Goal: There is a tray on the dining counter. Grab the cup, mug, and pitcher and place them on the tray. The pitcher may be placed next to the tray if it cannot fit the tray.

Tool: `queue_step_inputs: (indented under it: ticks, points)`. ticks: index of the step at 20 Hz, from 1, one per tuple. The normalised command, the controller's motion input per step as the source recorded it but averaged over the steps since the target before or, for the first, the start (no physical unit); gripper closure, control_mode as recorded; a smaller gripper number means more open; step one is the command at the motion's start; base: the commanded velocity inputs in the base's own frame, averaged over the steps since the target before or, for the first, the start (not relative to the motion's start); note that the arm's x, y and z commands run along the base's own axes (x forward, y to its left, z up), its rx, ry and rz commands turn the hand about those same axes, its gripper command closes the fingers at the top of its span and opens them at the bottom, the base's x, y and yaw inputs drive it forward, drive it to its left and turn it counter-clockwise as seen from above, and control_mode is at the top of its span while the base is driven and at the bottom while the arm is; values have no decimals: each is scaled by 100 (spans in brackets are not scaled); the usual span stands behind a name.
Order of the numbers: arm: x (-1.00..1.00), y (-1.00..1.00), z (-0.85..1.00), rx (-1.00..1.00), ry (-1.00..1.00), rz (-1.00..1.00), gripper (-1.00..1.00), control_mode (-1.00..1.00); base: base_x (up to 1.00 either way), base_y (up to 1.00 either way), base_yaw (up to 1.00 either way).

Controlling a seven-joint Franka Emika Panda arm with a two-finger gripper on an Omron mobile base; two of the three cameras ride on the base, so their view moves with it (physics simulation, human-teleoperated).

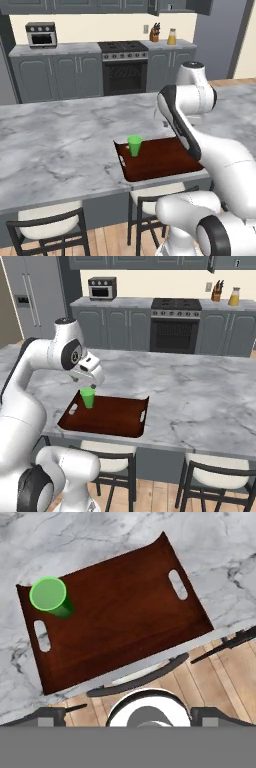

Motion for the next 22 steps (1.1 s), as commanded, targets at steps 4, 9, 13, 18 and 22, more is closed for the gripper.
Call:
queue_step_inputs:
  ticks: [4,9,13,18,22]
  points:
    - [-38,-6,52,0,-2,7,-100,-100,0,0,0]
    - [-33,0,61,0,-5,7,-100,-100,0,0,0]
    - [-48,0,42,-1,-8,12,-100,-100,0,0,0]
    - [-74,0,7,-2,-2,16,-100,-100,0,0,0]
    - [-58,0,17,-1,-4,13,-100,-100,0,0,0]
